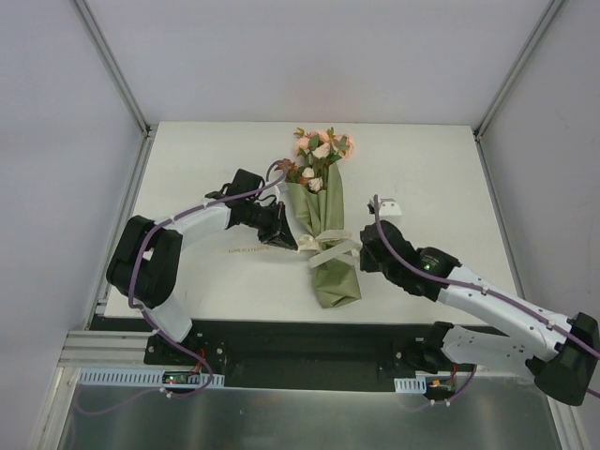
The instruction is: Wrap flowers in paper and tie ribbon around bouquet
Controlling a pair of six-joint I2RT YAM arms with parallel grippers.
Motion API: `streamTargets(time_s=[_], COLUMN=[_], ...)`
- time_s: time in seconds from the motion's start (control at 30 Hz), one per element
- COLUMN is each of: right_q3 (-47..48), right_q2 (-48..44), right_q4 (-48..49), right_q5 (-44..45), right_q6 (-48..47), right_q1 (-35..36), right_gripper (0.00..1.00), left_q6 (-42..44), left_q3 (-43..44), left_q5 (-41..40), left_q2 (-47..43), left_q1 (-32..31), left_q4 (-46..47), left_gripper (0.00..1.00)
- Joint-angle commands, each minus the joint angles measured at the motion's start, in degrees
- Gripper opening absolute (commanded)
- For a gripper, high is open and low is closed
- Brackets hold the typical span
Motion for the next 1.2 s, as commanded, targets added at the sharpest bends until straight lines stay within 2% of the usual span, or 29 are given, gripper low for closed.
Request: streamTargets(time_s=[0.0, 0.1, 0.2, 0.3, 0.37, 0.43, 0.47, 0.53, 0.57, 0.63, 0.67, 0.73, 0.77, 0.87, 0.93, 1.0, 1.17], right_q3=[5.86, 4.04, 0.09, -3.09, -3.00, -2.83, -2.74, -1.69, -1.16, -1.07, -1.50, -5.02, -4.85, -3.70, -4.06, -3.79, -5.19], right_q2=[6.60, 11.79, 14.08, 15.05, 14.18, 11.29, 8.75, 6.62, 5.74, 3.02, 1.70, 0.11, 0.54, 3.18, 4.75, 6.69, 12.84], right_q4=[-35.41, -40.26, -34.13, -27.18, -21.14, -17.96, -12.98, -11.35, -9.87, -7.40, -2.61, 4.53, 7.17, 9.82, 11.15, 13.69, 17.55], right_q5=[24.62, 23.35, 16.42, 9.04, 6.11, 6.11, 4.36, 1.01, 0.40, -5.47, -8.98, -24.95, -26.66, -29.84, -30.01, -37.73, -44.24], right_q6=[33.84, 41.50, 41.87, 36.96, 25.24, 16.95, 6.20, -1.17, -4.59, -12.77, -15.24, -18.60, -18.08, -18.95, -18.52, -17.73, -15.97], right_q1=[-1.81, -2.42, -4.18, -7.42, -8.93, -9.20, -9.37, -9.99, -9.99, -12.00, -12.88, -16.30, -16.66, -16.75, -18.06, -21.67, -25.53], right_gripper=[0.00, 0.02, 0.02, 0.06, 0.10, 0.28, 0.42, 0.57, 0.69, 0.69, 0.68, 0.65, 0.58, 0.50, 0.50, 0.51, 0.53], left_q6=[-3.39, -3.92, -4.10, -4.27, -4.19, -4.36, -4.36, -4.45, -4.45, -4.28, -4.28, -4.10, -3.84, -3.31, -3.05, -2.70, -2.43], left_q3=[1.15, 1.59, 1.77, 1.77, 1.77, 1.59, 1.33, 1.07, 0.89, 0.54, 0.36, 0.01, 0.01, 0.10, 0.10, 0.45, 1.42], left_q5=[-2.39, -2.30, -2.39, -2.22, -1.87, -1.60, -1.43, -0.90, -0.64, -0.46, -0.37, -0.54, -0.37, -0.46, 0.42, 1.82, 2.79], left_q2=[1.09, 2.05, 2.32, 1.97, 1.53, 1.09, 1.00, 0.65, 0.47, -0.31, -0.58, -1.28, -1.28, -1.29, -0.85, -0.15, -0.23], left_q1=[-0.91, -1.09, -1.09, -1.09, -1.09, -1.09, -1.17, -1.35, -1.52, -1.79, -1.88, -1.96, -1.88, -1.88, -1.96, -1.96, -1.96], left_q4=[3.19, 3.55, 3.64, 3.64, 3.72, 3.64, 3.64, 3.64, 3.64, 3.64, 3.64, 3.46, 3.37, 2.58, 2.41, 2.41, 2.06], left_gripper=[0.00, 0.00, 0.00, 0.00, 0.00, 0.00, 0.00, 0.00, 0.00, 0.00, 0.00, 0.00, 0.00, 0.00, 0.00, 0.00, 0.00])
